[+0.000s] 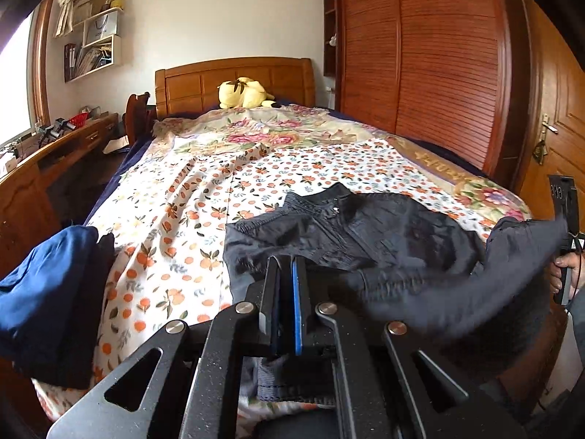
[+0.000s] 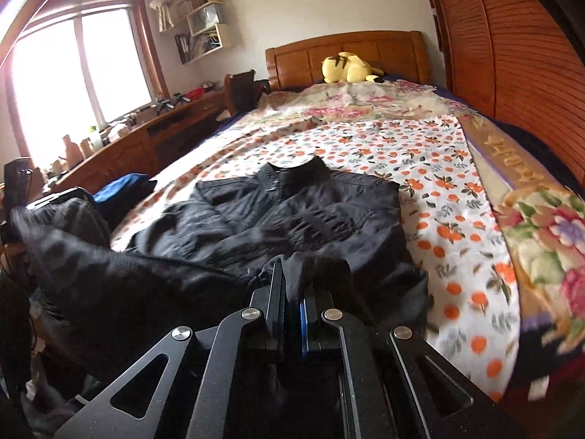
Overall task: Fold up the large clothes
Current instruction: 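Lift the hem with both tools and fold it toward the collar, then lower the folded hem onto the jacket and open both tools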
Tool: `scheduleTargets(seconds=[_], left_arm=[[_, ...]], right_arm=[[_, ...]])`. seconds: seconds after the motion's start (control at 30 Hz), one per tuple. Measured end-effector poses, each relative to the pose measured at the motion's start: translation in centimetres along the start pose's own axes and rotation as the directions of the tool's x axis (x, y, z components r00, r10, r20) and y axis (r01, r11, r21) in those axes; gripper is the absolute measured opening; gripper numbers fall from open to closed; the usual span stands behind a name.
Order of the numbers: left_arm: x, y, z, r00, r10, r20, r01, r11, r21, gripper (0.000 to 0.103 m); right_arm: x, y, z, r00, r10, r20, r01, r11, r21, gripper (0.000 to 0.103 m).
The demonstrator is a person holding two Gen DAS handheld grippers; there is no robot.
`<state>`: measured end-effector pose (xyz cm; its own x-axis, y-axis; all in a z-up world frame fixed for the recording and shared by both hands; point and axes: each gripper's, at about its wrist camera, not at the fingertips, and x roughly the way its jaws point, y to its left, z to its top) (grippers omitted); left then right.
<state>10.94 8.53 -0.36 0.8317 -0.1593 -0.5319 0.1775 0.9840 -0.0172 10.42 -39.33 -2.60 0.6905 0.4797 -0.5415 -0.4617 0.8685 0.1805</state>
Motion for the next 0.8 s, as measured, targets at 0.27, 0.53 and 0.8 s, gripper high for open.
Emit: scheduleTargets(seconds=[0.27,0.53,0.8], left_arm=[[5.7,2.9,3.2,0.994,0.108,-0.003,-0.108,0.994,-0.024,0.006],[9.6,4.9,2.4,0.99,0.135,-0.038,-0.137,0.987,-0.08,0.013],[11.1,4.7,0.4,0.99,0.131,-0.053,-0.136,0.987,-0.09,0.045]], right_arm=[[9.3,-2.2,7.3,0.998,-0.064,0.004,0.064,0.998,-0.018,0.005],[19.0,-3.3,10.0,0.99,-0.136,-0.04,0.135,0.991,-0.013,0.005],[22.5,-2.0,11.9,0.988,-0.152,-0.007,0.152,0.987,-0.055,0.005]])
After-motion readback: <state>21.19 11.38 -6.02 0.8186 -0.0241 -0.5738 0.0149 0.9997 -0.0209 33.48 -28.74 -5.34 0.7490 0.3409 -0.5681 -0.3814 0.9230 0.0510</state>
